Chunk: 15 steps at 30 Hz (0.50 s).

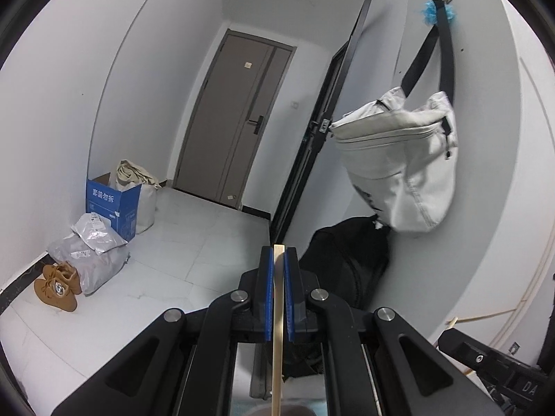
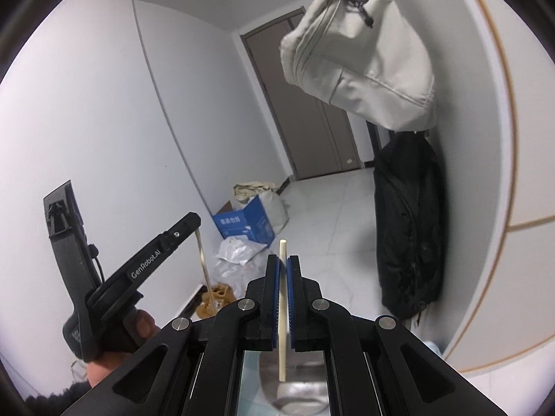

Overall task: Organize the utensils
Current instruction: 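Lift both held chopsticks upright and carry them above the white holder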

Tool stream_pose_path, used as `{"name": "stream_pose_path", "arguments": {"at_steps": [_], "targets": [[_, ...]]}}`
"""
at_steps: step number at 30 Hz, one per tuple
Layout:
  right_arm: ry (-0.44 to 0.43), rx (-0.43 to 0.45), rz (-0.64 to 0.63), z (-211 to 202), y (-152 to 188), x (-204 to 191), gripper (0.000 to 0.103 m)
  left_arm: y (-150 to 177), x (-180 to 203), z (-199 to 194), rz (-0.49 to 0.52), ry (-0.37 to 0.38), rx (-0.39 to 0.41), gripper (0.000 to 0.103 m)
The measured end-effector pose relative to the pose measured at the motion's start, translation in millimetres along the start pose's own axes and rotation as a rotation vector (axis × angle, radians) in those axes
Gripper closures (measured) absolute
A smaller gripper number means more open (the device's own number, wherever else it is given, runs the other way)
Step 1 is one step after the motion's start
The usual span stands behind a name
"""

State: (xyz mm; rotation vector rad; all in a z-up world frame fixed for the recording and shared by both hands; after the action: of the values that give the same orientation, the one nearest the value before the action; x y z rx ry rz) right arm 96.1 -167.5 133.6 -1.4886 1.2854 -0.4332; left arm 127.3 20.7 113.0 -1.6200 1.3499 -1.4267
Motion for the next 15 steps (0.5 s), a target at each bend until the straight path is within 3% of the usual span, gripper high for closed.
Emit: {"name": "stream_pose_path", "arguments": {"at_steps": [9, 15], "targets": [[0.031, -0.016, -0.046, 36, 5, 8, 0.100, 22, -3, 37, 0.035, -0.010, 0.010, 0.101], [0.037, -0.037, -0.064, 50, 15, 16, 0.099, 36, -3, 43, 0.054, 0.030, 0.004, 0.101]]}}
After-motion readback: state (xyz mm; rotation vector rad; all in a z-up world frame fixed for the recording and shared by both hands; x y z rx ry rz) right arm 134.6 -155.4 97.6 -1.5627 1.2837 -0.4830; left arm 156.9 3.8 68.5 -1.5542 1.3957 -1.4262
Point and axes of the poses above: each gripper's, at about its wrist camera, not at the fingertips, and z roughly the way its jaws point, x to its right, y to its underside, the point moved 2 cm from there along z, roughly the way its jaws point, and after that the axes turned 3 degrees about -y, right-handed, at the moved point
